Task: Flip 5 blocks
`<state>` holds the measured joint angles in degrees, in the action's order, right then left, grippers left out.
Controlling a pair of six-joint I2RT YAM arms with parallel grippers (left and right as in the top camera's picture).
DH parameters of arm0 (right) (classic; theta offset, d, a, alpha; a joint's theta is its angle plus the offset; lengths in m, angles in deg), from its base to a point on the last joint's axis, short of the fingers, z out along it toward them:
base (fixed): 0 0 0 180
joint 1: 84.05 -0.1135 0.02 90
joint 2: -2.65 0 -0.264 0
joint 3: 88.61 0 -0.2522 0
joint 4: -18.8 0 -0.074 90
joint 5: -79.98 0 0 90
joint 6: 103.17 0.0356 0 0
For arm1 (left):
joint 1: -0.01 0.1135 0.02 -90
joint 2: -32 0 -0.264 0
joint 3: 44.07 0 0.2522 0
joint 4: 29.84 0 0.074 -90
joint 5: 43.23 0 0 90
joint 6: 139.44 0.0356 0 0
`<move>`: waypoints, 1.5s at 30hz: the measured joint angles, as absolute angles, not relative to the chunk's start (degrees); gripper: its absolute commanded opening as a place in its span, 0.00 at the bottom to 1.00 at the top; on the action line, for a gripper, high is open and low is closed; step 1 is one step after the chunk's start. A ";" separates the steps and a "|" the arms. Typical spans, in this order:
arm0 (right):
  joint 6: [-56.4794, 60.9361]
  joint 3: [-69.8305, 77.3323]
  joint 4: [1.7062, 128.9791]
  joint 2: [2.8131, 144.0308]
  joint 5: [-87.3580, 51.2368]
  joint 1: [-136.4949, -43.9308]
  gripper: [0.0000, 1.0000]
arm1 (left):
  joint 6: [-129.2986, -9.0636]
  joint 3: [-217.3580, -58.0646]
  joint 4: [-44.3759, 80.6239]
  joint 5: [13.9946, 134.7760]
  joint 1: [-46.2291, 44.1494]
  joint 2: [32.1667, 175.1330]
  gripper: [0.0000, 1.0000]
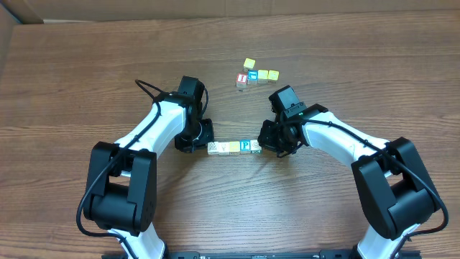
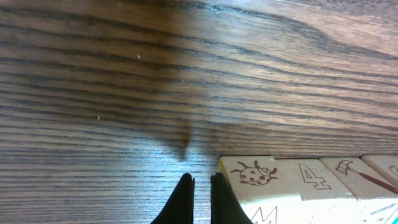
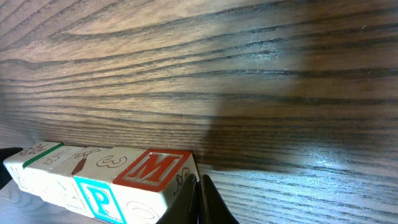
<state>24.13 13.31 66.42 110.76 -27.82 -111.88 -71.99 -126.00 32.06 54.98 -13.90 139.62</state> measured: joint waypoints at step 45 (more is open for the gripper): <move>24.30 13.31 66.40 110.76 -28.37 -111.88 0.04 | -73.06 -126.00 31.88 55.15 -13.90 139.62 0.04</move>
